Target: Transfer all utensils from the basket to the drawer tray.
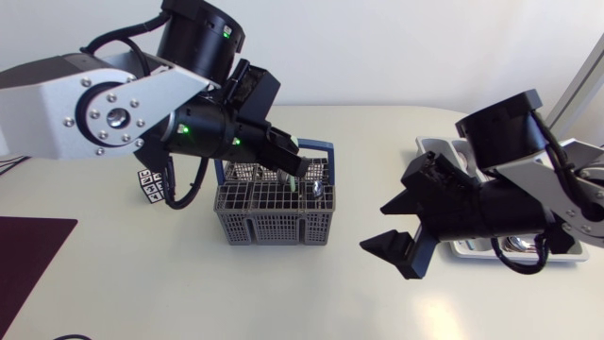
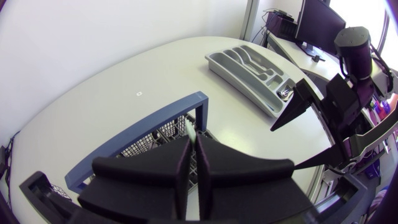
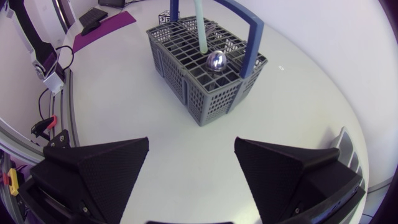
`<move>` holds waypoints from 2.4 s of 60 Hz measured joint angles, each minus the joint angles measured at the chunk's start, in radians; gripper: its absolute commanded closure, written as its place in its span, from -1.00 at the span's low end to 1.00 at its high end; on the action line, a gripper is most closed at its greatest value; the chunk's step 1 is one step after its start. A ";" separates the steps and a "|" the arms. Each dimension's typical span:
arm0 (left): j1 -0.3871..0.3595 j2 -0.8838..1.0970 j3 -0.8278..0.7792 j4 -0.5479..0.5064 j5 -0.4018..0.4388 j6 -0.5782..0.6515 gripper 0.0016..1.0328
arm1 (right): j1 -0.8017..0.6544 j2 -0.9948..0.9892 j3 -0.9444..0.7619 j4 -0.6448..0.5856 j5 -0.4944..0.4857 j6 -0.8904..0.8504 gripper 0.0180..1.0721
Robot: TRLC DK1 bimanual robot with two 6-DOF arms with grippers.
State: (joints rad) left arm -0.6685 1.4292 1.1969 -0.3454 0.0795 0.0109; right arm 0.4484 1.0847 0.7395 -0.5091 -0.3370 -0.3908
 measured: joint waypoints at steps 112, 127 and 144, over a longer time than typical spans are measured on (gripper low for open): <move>-0.080 -0.116 -0.006 -0.280 0.553 0.156 0.93 | 0.123 -0.017 0.035 0.045 -0.434 -0.047 0.82; -0.081 -0.116 -0.006 -0.302 0.572 0.174 0.93 | 0.126 -0.020 0.033 0.037 -0.434 -0.058 0.89; -0.081 -0.116 -0.006 -0.303 0.579 0.177 0.84 | 0.127 -0.032 0.026 0.034 -0.434 -0.060 0.89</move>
State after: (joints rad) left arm -0.7494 1.3132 1.1912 -0.6483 0.6586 0.1883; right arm 0.5751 1.0527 0.7650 -0.4747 -0.7708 -0.4503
